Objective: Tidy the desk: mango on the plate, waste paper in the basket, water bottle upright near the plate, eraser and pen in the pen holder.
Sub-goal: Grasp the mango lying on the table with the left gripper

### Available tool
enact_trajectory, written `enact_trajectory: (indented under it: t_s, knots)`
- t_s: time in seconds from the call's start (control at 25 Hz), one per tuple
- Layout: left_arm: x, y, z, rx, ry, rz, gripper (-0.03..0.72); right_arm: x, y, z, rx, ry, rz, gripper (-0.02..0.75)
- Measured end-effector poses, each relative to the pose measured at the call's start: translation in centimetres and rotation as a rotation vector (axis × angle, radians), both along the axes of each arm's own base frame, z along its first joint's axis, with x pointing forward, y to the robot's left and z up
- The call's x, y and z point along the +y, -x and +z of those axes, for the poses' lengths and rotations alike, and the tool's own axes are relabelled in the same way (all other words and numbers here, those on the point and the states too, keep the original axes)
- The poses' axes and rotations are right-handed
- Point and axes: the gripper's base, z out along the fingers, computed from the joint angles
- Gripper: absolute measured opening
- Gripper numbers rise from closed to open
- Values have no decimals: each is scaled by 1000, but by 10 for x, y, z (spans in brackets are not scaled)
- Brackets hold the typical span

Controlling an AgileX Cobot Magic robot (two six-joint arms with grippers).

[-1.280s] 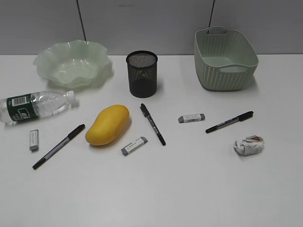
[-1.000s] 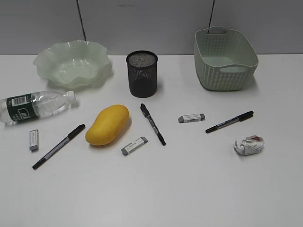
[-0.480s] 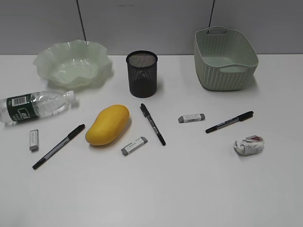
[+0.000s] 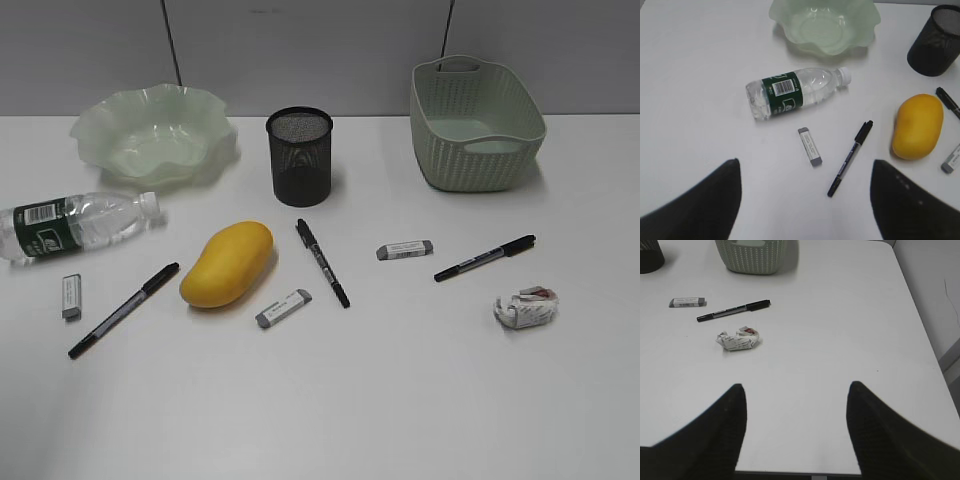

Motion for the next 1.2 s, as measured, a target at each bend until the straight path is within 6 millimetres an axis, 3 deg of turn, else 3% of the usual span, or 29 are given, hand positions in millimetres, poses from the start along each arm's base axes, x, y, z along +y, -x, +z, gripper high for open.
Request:
enact_trajectory:
  t_s: [0.2,0.4,0.64,0.84,1.2]
  knots:
    - [-15,-56,1,120,-3,-75,606,0,0,0,0,0,0,502]
    - [-53,-95,-9,217,-26,-218,606,0,0,0,0,0,0,502]
    - [-107,-123,-42,348,-75,-381,607,0,0,0,0,0,0,502]
    - [-142,-143,-70,455,-127,-472,678,0,0,0,0,0,0,502]
    - [-173,-181,-119,621,-190,-515,693,0,0,0,0,0,0,502]
